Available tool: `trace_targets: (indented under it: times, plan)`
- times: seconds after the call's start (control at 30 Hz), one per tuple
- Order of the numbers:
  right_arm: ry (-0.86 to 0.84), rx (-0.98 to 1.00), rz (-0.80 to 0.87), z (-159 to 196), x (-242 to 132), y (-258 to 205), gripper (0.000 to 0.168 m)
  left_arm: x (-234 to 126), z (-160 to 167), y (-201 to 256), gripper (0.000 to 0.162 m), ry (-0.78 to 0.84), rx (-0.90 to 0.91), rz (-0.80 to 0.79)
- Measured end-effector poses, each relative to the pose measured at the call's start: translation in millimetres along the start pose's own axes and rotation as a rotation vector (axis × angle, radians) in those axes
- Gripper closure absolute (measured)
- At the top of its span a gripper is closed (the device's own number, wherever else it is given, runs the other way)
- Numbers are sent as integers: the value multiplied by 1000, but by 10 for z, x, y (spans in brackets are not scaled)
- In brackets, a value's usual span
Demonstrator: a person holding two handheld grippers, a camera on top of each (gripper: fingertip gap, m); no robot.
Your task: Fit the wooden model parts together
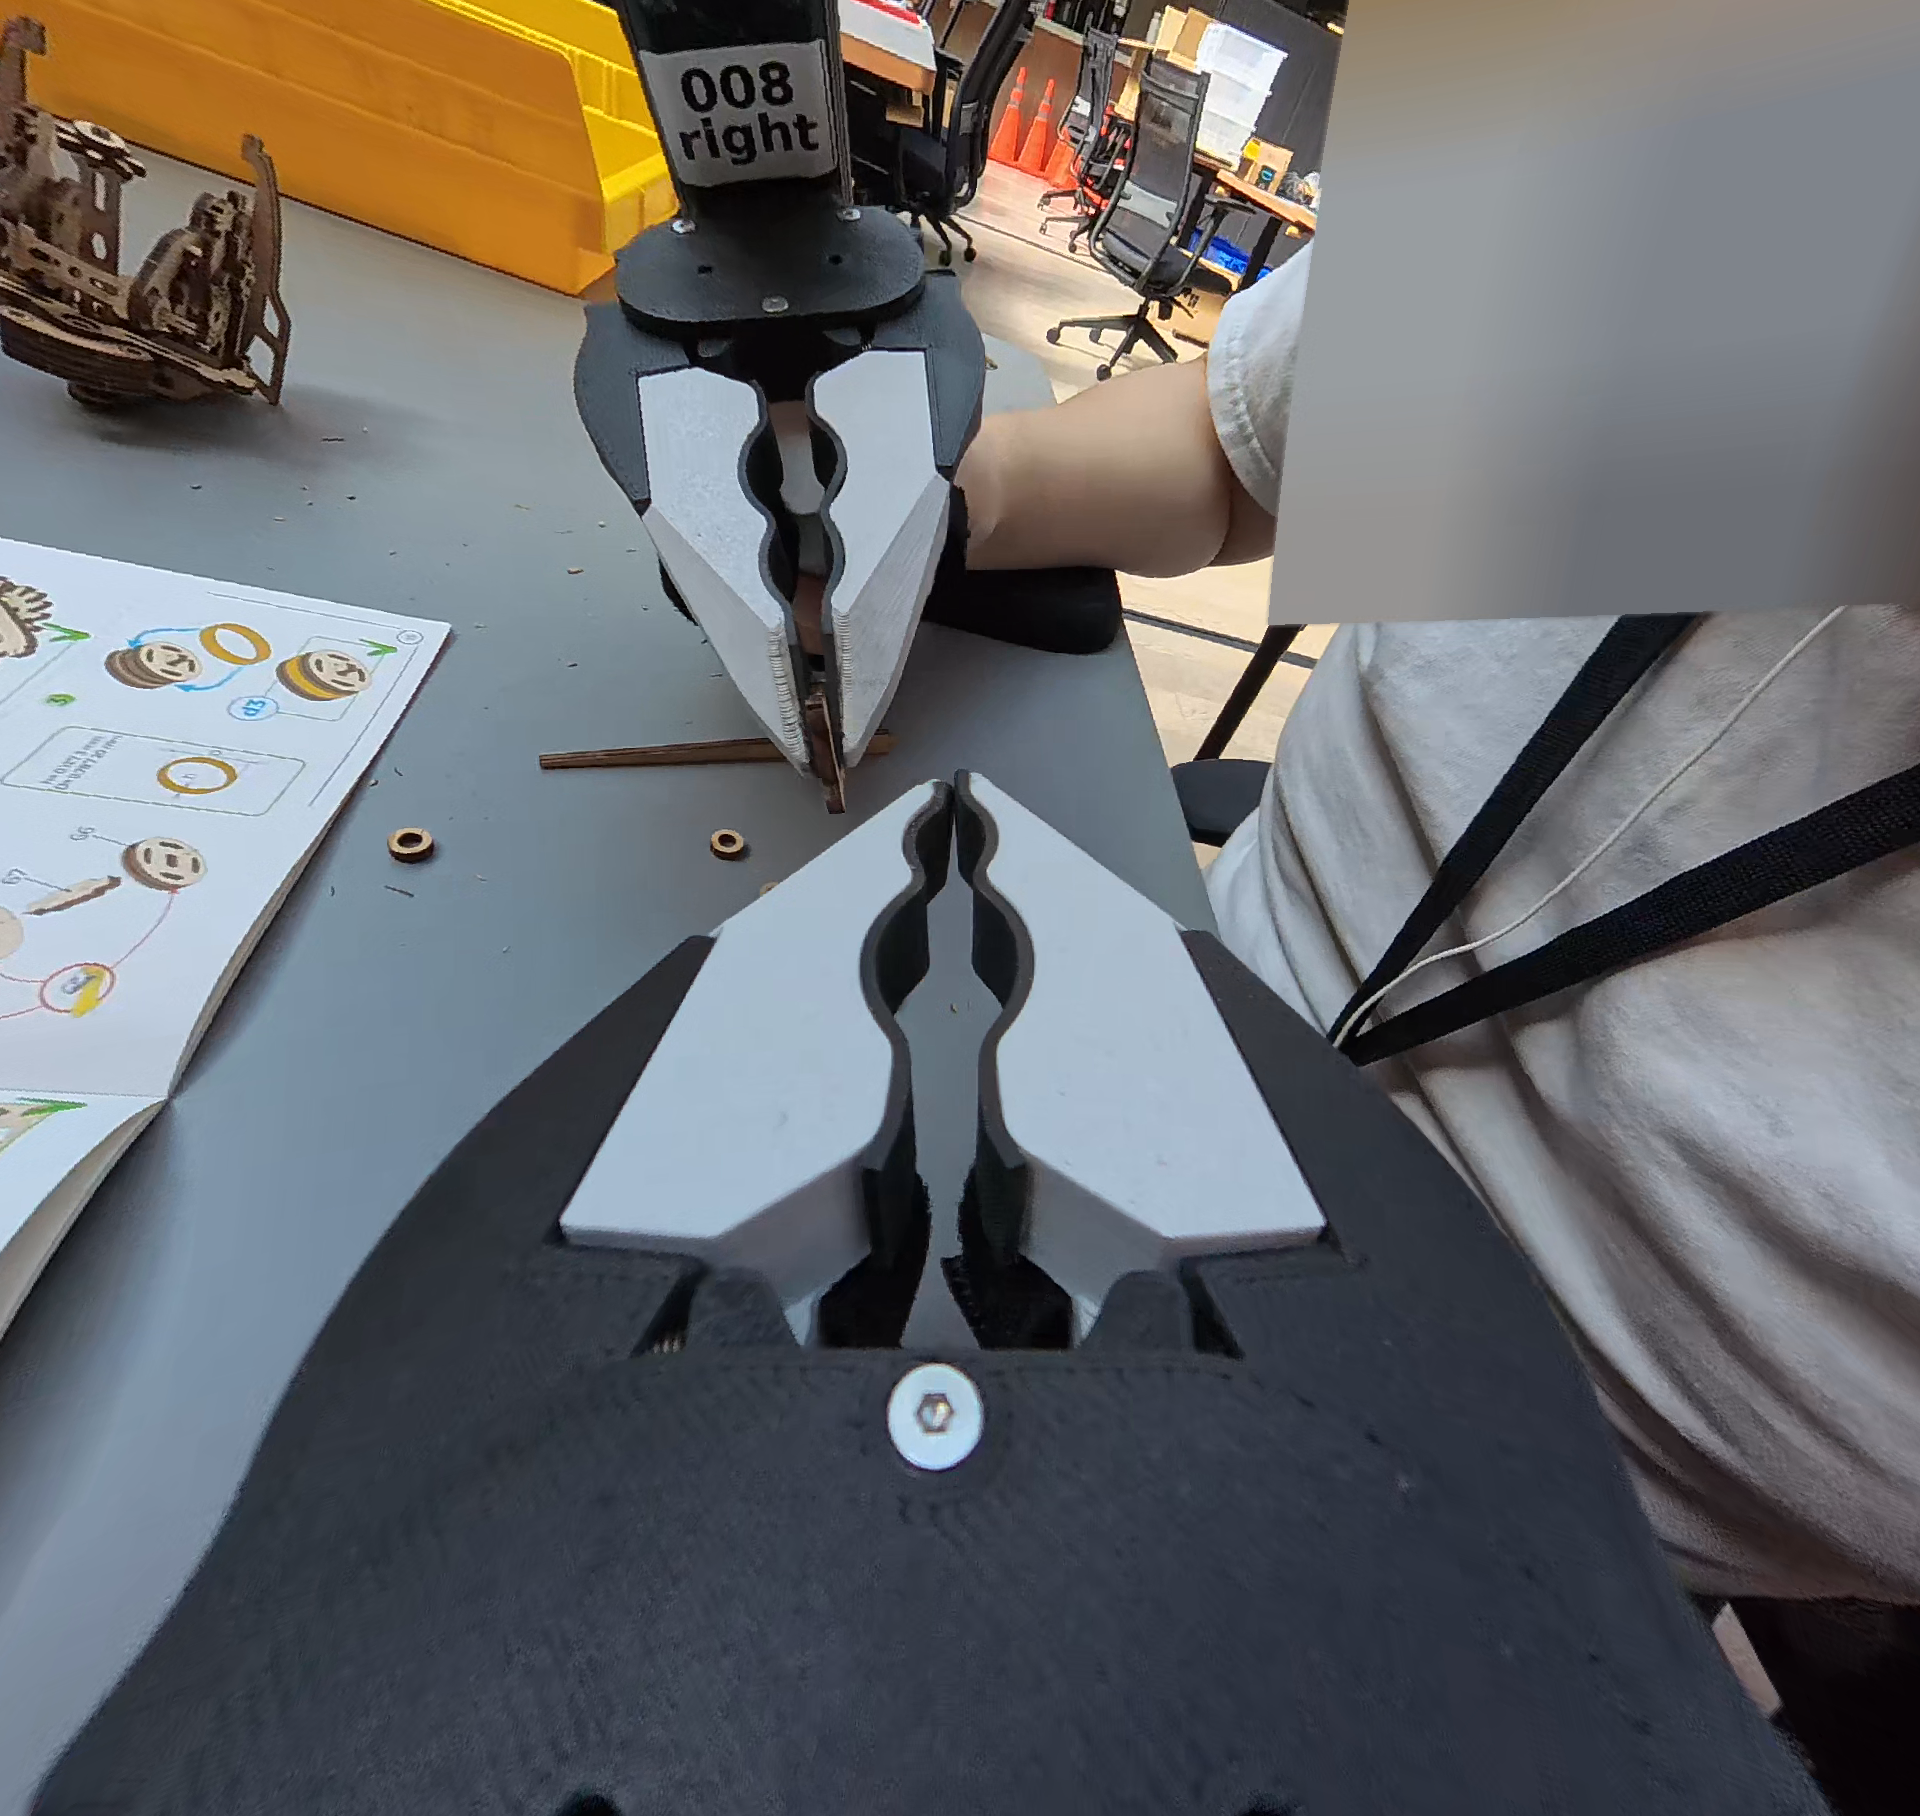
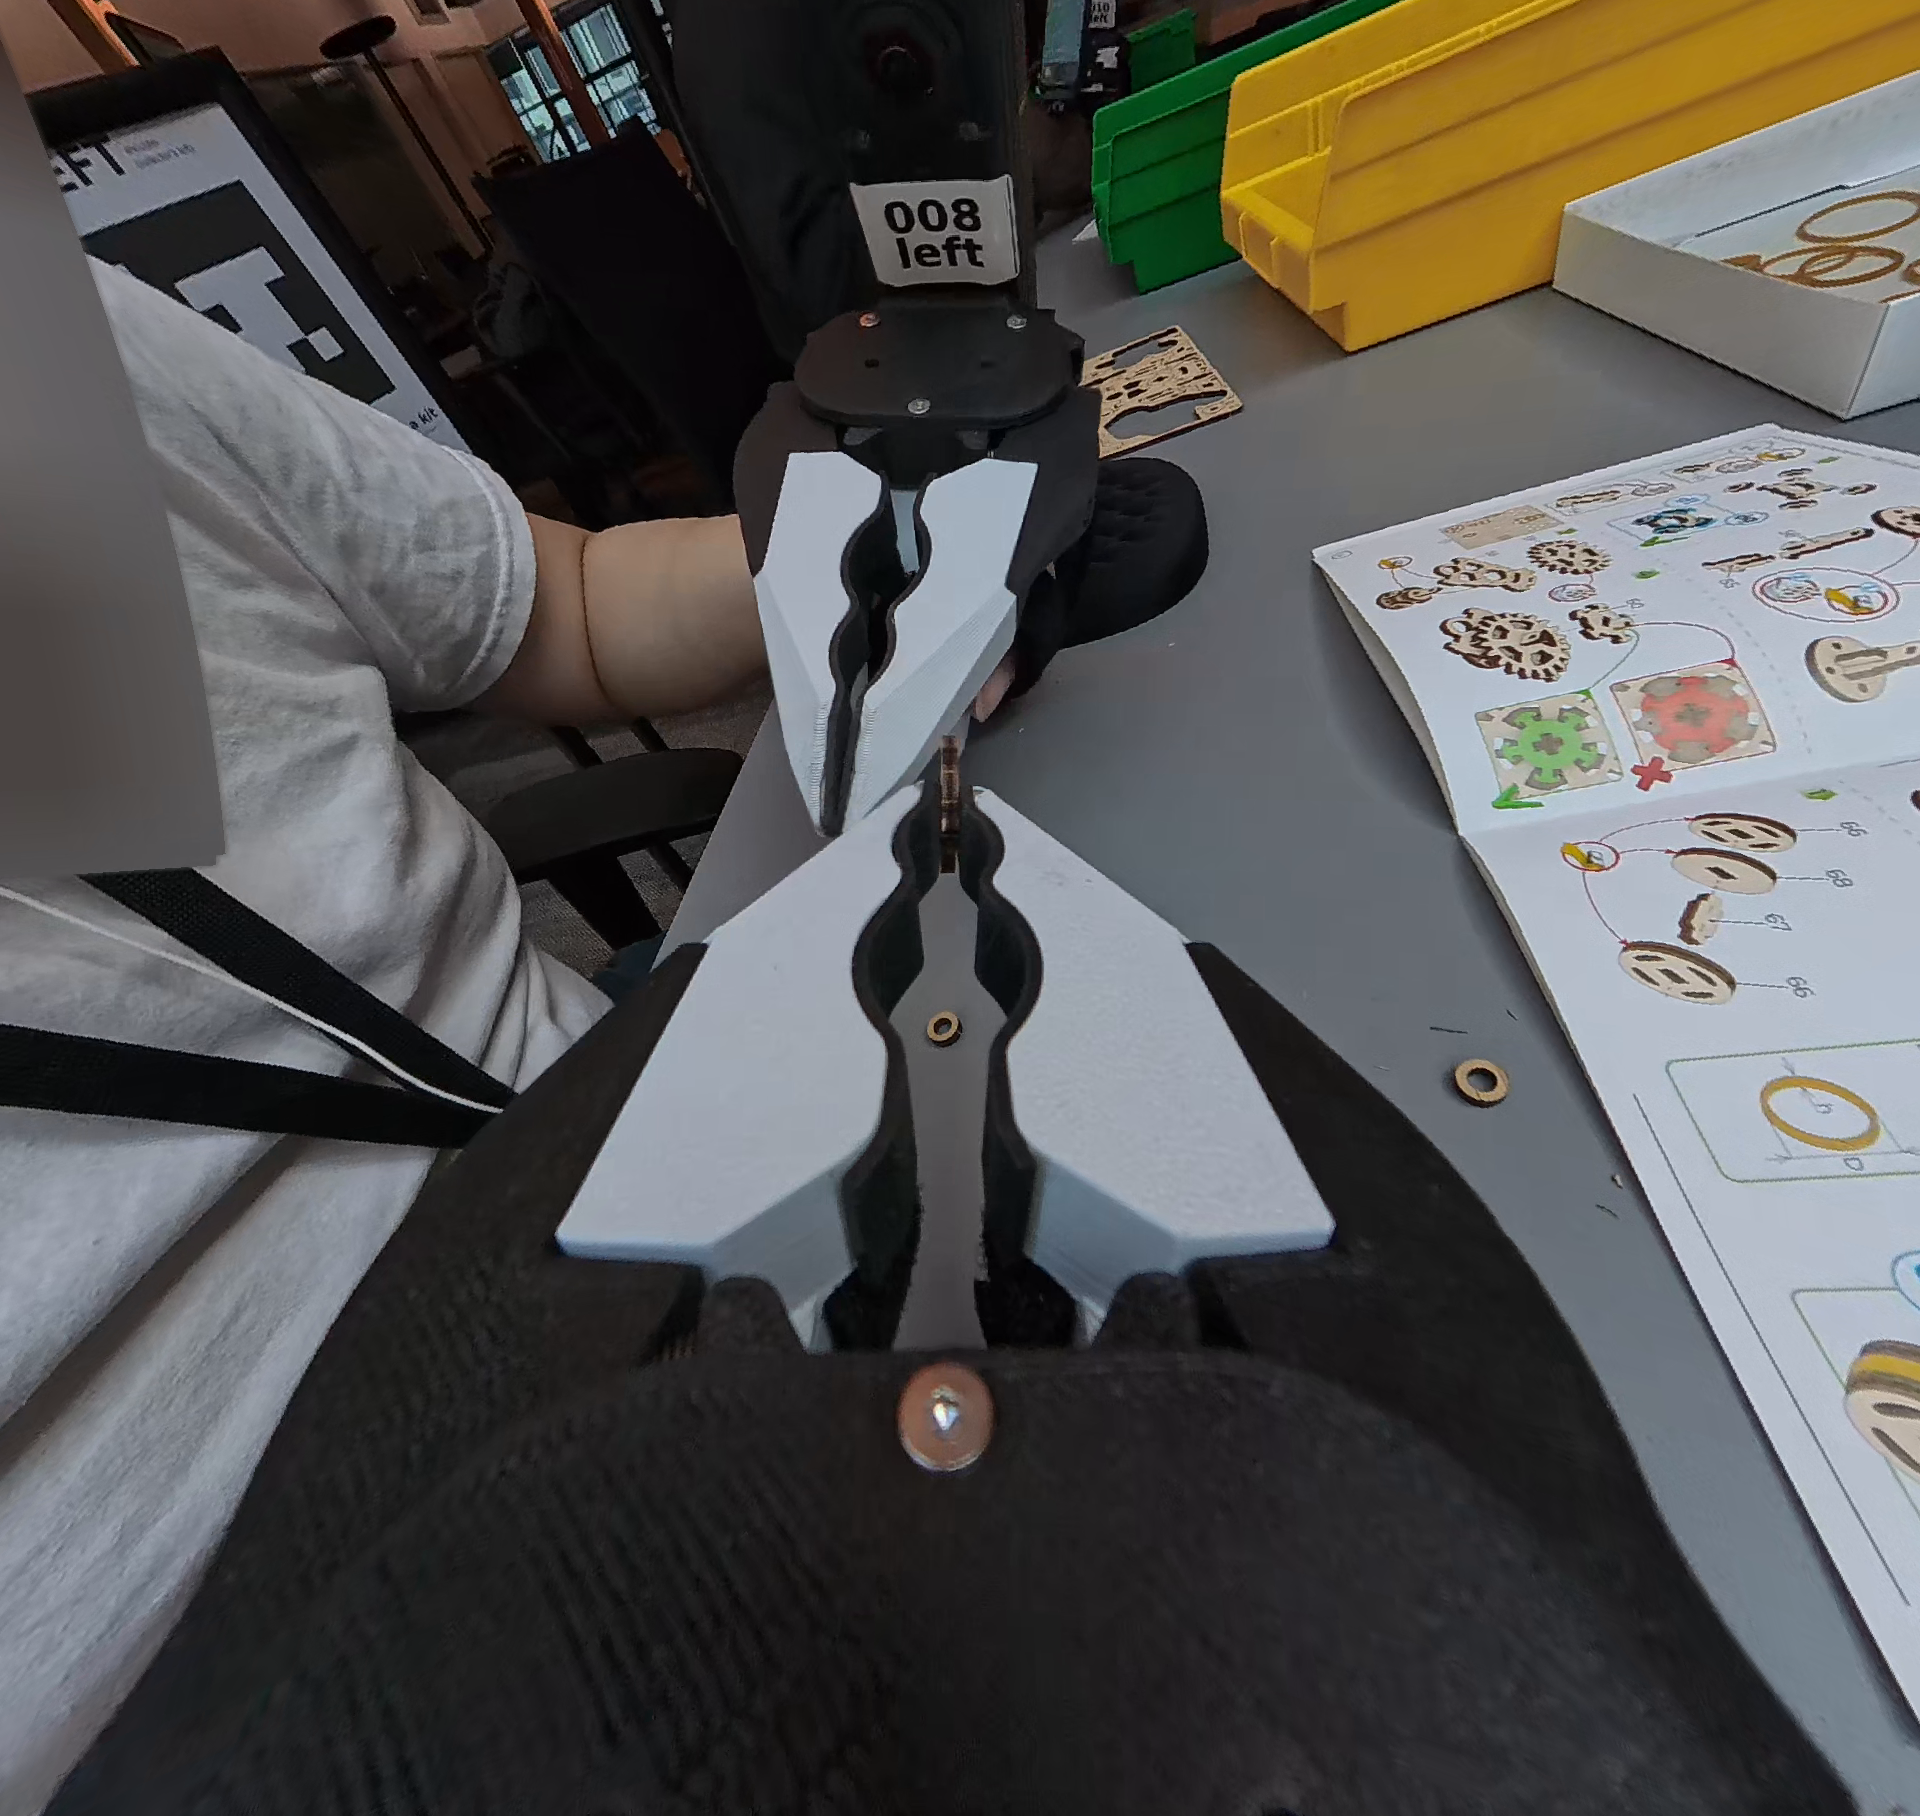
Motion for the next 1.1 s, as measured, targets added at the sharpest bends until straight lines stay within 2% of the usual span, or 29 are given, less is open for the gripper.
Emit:
trace_targets:
  times: [0.07,0.27,0.53,0.7,1.03,1.07,1.1]
  plan:
    - [-17,-13,3,3,8,-18,168,4,3,22,162,-1,-14,32]
    - [59,-62,20,-105,-71,-70,168,-57,-53,94,162,41,94,-37]
    - [185,-318,201,-378,-392,-75,168,-208,-26,260,159,94,274,-177]
    - [243,-406,318,-436,-530,-70,168,-325,-32,381,160,176,416,-261]
    - [179,-368,302,-294,-448,15,168,-584,-96,491,156,393,461,-306]
    - [191,-366,316,-292,-463,25,168,-606,-101,494,153,414,463,-323]
    - [201,-362,339,-284,-484,39,168,-635,-115,491,143,450,462,-351]
Point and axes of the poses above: each gripper's, where its closed fingertips meet, x out along the fingers, z out of its underside, y = z × x across the jaws, the point moved 8 cm from there along -x, back along the fingers, and after that the axes turned 13 degrees about -x, right-handed, at the moved point
